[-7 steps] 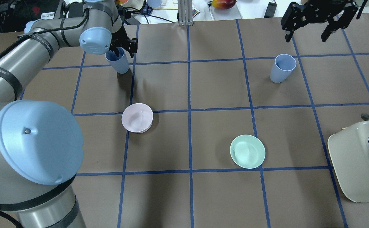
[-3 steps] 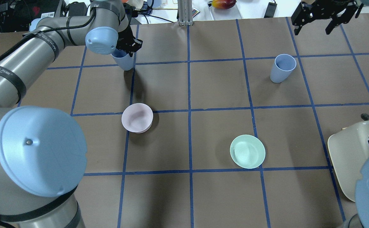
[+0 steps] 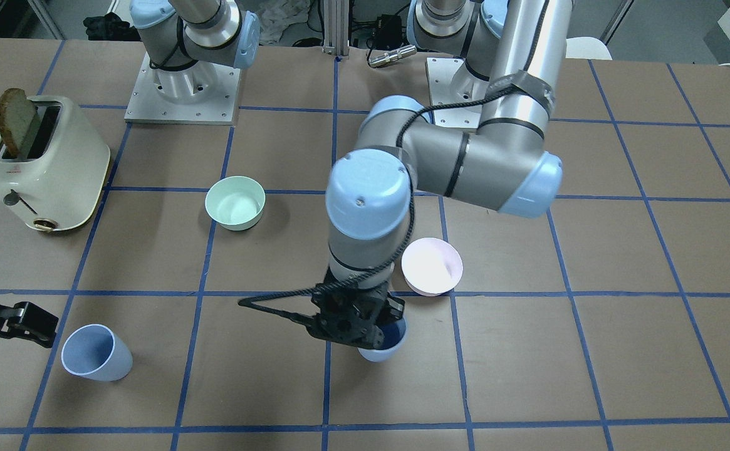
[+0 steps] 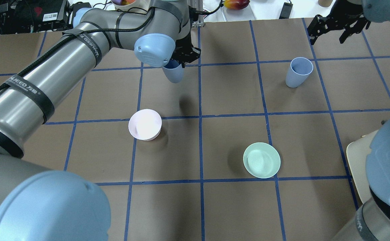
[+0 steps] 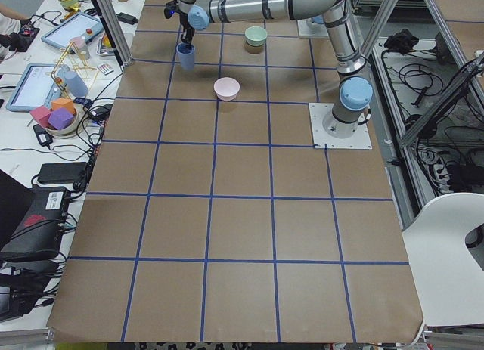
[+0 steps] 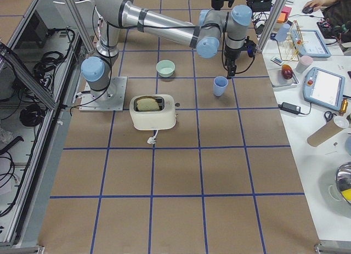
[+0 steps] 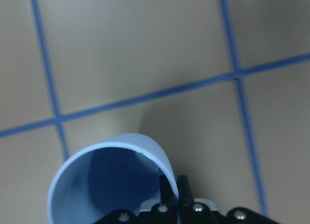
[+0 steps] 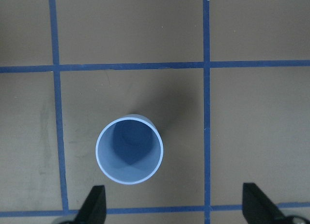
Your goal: Stack blue cups with both arms
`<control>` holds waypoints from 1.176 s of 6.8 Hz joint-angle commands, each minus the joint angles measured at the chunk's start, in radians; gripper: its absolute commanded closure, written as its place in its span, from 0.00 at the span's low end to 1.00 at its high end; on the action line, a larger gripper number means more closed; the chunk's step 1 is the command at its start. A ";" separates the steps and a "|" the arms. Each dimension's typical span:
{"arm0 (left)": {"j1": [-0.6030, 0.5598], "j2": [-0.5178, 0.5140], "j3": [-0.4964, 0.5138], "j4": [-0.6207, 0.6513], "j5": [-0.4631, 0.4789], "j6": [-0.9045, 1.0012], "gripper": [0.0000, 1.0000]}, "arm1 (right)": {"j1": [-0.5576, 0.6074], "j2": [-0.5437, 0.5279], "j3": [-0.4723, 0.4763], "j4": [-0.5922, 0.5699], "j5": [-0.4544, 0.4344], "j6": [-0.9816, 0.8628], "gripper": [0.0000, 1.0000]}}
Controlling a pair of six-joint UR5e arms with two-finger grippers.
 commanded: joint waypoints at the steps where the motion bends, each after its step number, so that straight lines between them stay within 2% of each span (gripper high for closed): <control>1: -0.087 0.022 -0.141 0.077 -0.005 -0.174 1.00 | -0.002 0.051 0.006 -0.017 0.001 -0.003 0.00; 2: -0.095 0.022 -0.181 0.128 -0.015 -0.177 1.00 | -0.002 0.063 0.008 -0.019 -0.001 -0.003 0.00; 3: -0.095 0.019 -0.197 0.128 -0.022 -0.172 0.21 | 0.000 0.089 0.008 -0.019 -0.002 -0.003 0.00; 4: -0.087 0.030 -0.198 0.128 -0.019 -0.174 0.00 | -0.002 0.112 0.008 -0.014 0.002 -0.002 0.00; 5: -0.072 0.065 -0.176 0.089 -0.054 -0.172 0.00 | 0.000 0.123 0.009 -0.008 -0.004 -0.002 0.00; 6: -0.017 0.129 -0.118 -0.066 -0.049 -0.127 0.00 | -0.002 0.129 0.023 -0.008 -0.004 -0.002 0.00; 7: 0.065 0.201 -0.012 -0.337 -0.048 0.039 0.00 | -0.002 0.129 0.052 -0.011 -0.002 0.000 0.00; 8: 0.128 0.265 0.037 -0.411 -0.039 0.103 0.00 | -0.002 0.129 0.076 -0.019 -0.001 0.004 0.00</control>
